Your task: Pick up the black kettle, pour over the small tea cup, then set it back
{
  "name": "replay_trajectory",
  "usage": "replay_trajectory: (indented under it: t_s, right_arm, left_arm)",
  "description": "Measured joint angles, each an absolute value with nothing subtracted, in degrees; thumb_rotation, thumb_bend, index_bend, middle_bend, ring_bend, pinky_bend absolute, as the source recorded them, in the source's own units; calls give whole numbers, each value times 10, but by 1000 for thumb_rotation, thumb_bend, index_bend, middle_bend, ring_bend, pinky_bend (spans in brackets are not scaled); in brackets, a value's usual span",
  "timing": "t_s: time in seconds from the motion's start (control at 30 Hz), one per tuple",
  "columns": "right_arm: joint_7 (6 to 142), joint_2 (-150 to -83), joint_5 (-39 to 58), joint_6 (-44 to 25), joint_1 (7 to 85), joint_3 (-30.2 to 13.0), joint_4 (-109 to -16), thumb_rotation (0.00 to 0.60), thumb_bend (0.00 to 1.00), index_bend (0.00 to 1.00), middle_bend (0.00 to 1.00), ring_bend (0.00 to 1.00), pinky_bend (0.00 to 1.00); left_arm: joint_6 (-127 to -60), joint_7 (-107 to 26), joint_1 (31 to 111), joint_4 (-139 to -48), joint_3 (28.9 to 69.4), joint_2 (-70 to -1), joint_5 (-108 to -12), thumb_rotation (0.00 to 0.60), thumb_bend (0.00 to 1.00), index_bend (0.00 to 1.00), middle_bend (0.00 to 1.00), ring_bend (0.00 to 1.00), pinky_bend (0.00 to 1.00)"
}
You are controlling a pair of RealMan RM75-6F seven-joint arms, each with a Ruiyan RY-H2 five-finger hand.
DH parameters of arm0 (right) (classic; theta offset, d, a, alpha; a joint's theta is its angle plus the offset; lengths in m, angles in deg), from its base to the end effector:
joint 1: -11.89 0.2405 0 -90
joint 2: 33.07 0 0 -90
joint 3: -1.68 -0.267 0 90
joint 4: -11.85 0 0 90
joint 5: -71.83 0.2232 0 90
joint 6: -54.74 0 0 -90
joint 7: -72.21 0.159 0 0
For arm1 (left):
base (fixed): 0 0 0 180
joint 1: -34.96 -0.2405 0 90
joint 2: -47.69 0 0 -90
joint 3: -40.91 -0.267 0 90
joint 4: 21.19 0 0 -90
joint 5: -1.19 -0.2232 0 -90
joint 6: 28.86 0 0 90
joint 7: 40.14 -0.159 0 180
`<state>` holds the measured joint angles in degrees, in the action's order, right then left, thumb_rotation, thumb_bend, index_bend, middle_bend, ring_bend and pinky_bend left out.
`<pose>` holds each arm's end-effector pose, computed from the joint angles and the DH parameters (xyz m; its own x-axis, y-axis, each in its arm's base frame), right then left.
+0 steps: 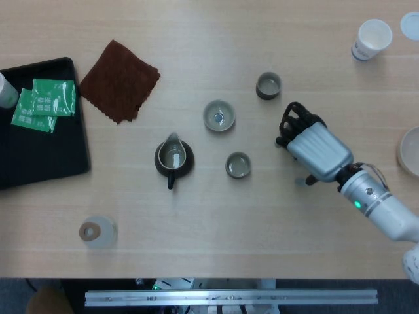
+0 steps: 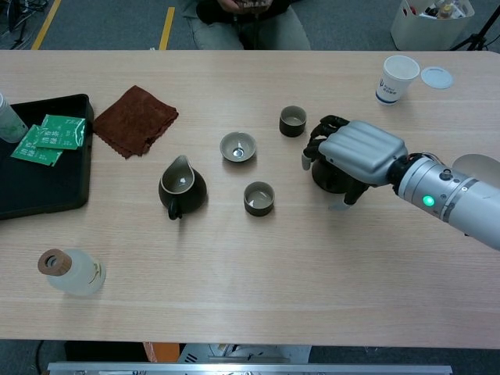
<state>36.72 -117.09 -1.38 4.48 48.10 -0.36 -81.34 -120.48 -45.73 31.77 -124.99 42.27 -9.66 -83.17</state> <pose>-0.1791 -0.2905 -0.0501 0.7329 -0.2598 0.6288 -0.6341 -0.5956 0.4931 -0.3168 0.1458 0.1858 0.4171 -0.0187 0.9087 0.9000 0.1475 -0.4101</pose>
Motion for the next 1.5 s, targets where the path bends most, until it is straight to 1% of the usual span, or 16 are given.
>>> replay_trajectory:
  t_s: [0.3, 0.47, 0.73, 1.03, 1.2, 1.5]
  right_arm:
    - [362, -1149, 10, 18, 476, -6, -824, 495, 0, 325, 334, 125, 0]
    - [361, -1146, 19, 14, 479, -9, -835, 496, 0, 325, 334, 125, 0]
    - [356, -1159, 44, 17, 503, -35, -832, 497, 0, 325, 334, 125, 0]
    - [338, -1171, 102, 34, 535, -53, -795, 496, 0, 325, 334, 125, 0]
    - [333, -1169, 130, 38, 542, -51, -773, 497, 0, 325, 334, 125, 0]
    - [346, -1180, 149, 51, 556, -48, -733, 496, 0, 324, 334, 125, 0]
  left_arm:
    - [-1198, -448, 320, -1240, 422, -102, -831, 600, 358, 157, 105, 27, 51]
    - [-1199, -444, 319, -1237, 422, -103, -832, 600, 358, 157, 105, 27, 51]
    - [-1206, -438, 312, -1235, 420, -99, -830, 600, 358, 157, 105, 27, 51]
    - [-1210, -434, 305, -1232, 418, -98, -826, 600, 358, 157, 105, 27, 51]
    - [-1209, -432, 305, -1230, 419, -98, -823, 600, 358, 157, 105, 28, 51]
    - [-1206, -435, 307, -1231, 420, -99, -825, 600, 358, 157, 105, 28, 51]
